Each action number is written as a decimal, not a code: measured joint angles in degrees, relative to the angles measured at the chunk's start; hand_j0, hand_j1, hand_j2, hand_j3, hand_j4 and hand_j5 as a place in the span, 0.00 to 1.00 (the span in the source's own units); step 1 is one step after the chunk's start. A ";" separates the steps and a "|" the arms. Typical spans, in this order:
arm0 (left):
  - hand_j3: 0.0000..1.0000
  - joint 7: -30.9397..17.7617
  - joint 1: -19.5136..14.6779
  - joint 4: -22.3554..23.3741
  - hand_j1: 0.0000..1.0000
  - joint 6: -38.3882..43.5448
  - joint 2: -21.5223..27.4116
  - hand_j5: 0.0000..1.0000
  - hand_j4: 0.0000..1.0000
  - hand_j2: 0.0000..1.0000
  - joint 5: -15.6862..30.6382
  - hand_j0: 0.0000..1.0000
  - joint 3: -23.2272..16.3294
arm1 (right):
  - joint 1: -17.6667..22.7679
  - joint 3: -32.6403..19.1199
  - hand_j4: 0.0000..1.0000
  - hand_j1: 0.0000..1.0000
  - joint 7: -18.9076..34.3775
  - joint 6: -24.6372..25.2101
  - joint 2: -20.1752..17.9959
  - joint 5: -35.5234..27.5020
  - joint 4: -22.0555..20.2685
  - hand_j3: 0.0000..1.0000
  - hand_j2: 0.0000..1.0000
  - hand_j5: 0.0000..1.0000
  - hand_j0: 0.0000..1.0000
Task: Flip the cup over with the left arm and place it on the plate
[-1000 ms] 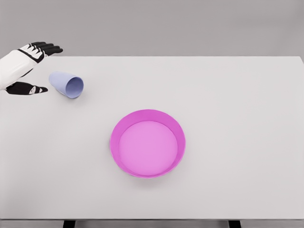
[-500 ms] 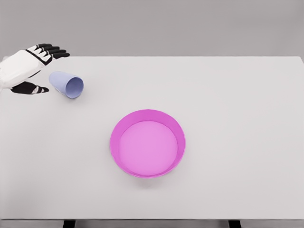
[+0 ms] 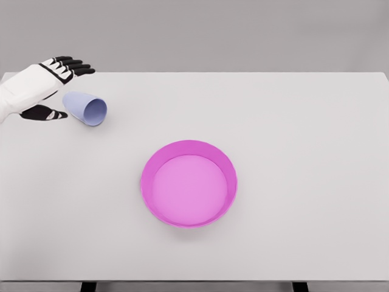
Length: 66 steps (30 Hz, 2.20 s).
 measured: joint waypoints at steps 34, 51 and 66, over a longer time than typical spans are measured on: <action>1.00 -7.68 -21.18 18.38 1.00 2.65 1.61 1.00 1.00 1.00 8.97 1.00 -26.86 | 0.00 0.00 1.00 1.00 0.00 0.00 0.00 0.00 0.00 1.00 1.00 1.00 1.00; 1.00 -7.72 -28.04 30.56 1.00 2.70 -4.12 1.00 1.00 1.00 7.51 1.00 -32.38 | 0.00 -0.01 1.00 1.00 0.00 0.00 0.00 0.00 0.00 1.00 1.00 1.00 1.00; 1.00 -7.60 -29.36 35.39 1.00 2.72 -7.39 1.00 1.00 1.00 2.77 1.00 -33.59 | 0.00 -0.01 1.00 1.00 0.00 0.00 0.00 0.00 0.00 1.00 1.00 1.00 1.00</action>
